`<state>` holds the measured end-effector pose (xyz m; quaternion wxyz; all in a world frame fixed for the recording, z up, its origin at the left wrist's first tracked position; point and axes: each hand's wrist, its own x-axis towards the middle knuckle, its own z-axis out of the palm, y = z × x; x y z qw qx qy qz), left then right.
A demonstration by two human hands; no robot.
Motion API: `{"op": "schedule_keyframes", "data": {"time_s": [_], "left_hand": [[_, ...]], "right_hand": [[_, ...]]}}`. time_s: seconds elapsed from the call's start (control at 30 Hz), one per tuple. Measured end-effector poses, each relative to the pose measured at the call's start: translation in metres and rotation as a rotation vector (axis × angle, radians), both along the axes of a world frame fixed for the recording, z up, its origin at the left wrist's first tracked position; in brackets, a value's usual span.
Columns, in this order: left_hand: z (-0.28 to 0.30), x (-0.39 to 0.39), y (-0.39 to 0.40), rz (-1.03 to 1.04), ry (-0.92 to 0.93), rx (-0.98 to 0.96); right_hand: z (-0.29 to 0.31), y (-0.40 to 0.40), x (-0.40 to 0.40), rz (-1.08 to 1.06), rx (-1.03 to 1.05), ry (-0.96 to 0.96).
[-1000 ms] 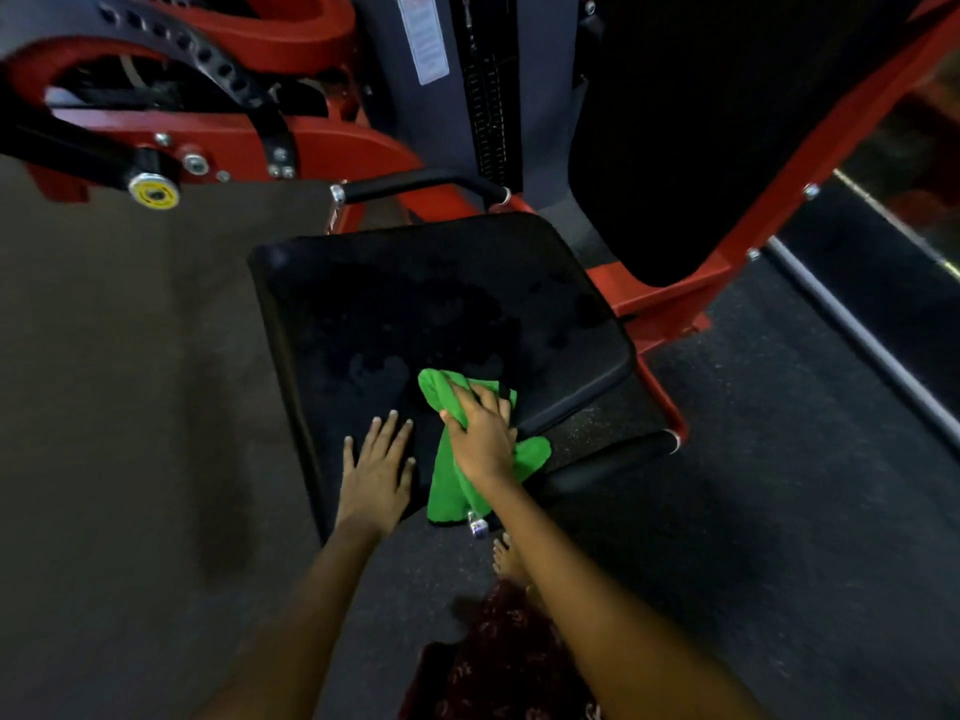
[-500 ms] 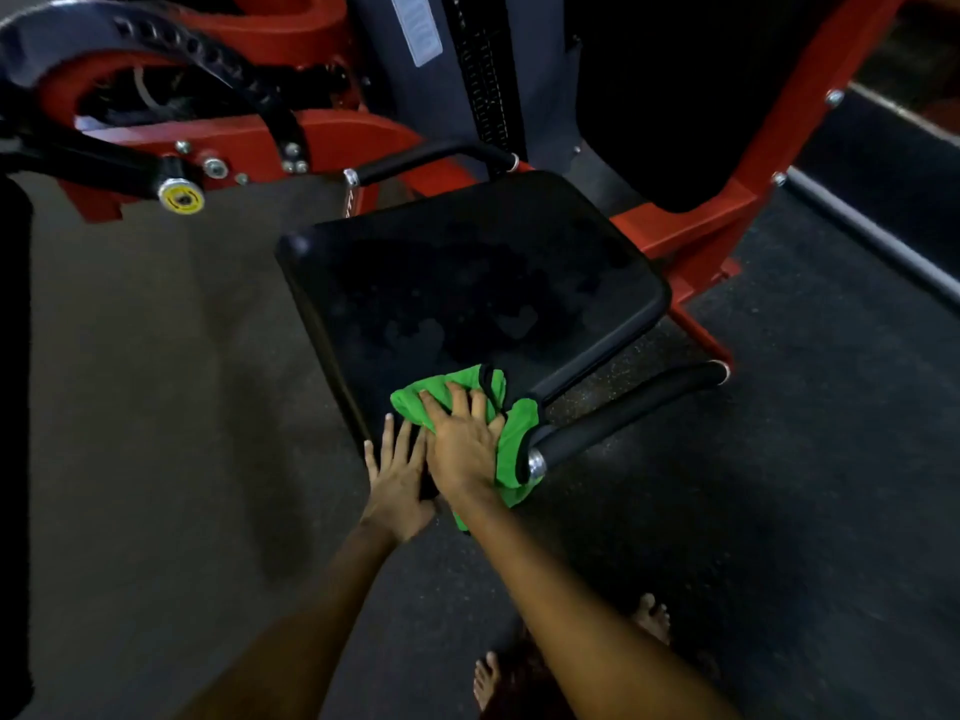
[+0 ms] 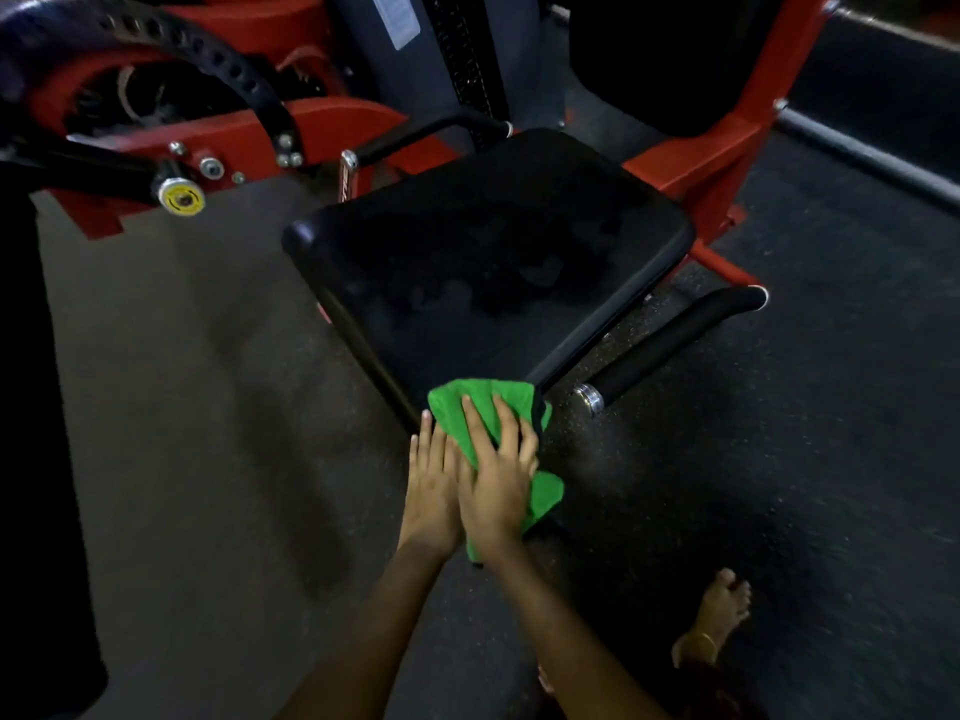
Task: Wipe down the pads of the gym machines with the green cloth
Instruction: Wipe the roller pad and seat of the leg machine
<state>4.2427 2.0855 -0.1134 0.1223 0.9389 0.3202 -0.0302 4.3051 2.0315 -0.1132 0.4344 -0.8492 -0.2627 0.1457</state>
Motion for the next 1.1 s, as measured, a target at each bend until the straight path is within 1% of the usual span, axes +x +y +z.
{"op": "schedule_keyframes", "data": {"time_s": [0.07,0.13,0.17,0.23,0.27,0.33,0.37,0.47,0.57,0.63,0.7,0.73,0.8,0.9,0.97,1.03,1.1], "left_hand": [[-0.004,-0.008,0.002,-0.007,-0.075,-0.04],[-0.002,-0.012,0.004,-0.004,-0.086,-0.097],[-0.002,-0.013,0.005,-0.019,-0.089,-0.099],[-0.003,-0.013,0.007,-0.045,-0.065,-0.056],[-0.004,-0.013,0.007,-0.051,-0.037,-0.04],[-0.005,-0.014,0.005,-0.076,0.008,0.007],[-0.006,-0.015,0.005,-0.097,0.034,0.042],[-0.005,-0.015,0.008,-0.145,0.119,0.147],[-0.006,-0.012,0.006,-0.122,0.201,0.222],[-0.006,-0.01,0.001,-0.095,0.253,0.271],[-0.006,-0.004,-0.006,-0.075,0.281,0.311],[-0.004,0.0,-0.009,-0.072,0.293,0.311],[-0.006,0.004,-0.011,-0.087,0.263,0.316],[-0.004,0.001,-0.002,-0.148,0.211,0.344],[-0.005,-0.006,0.006,-0.218,0.176,0.316],[-0.002,-0.009,0.011,-0.271,0.16,0.23],[-0.001,-0.009,0.013,-0.281,0.105,0.129]], "right_hand": [[-0.013,-0.009,-0.007,-0.01,0.139,0.047],[-0.026,-0.005,0.003,-0.078,0.227,0.046],[-0.03,0.002,0.013,-0.147,0.244,0.051],[-0.034,0.018,0.031,-0.291,0.259,0.125],[-0.033,0.023,0.035,-0.346,0.271,0.169],[-0.031,0.028,0.026,-0.411,0.282,0.188],[-0.031,0.027,0.015,-0.416,0.287,0.177],[-0.034,0.014,-0.015,-0.333,0.345,0.159],[-0.046,0.017,0.023,-0.342,0.362,0.176],[-0.05,0.025,0.059,-0.379,0.335,0.286],[-0.05,0.029,0.075,-0.388,0.325,0.381],[-0.049,0.03,0.071,-0.397,0.314,0.381],[-0.047,0.024,0.044,-0.412,0.306,0.306],[-0.044,0.013,-0.007,-0.35,0.338,0.226],[-0.047,0.01,-0.008,-0.316,0.343,0.218],[-0.048,0.009,0.01,-0.281,0.328,0.177],[-0.046,0.007,0.023,-0.249,0.297,0.128]]}}
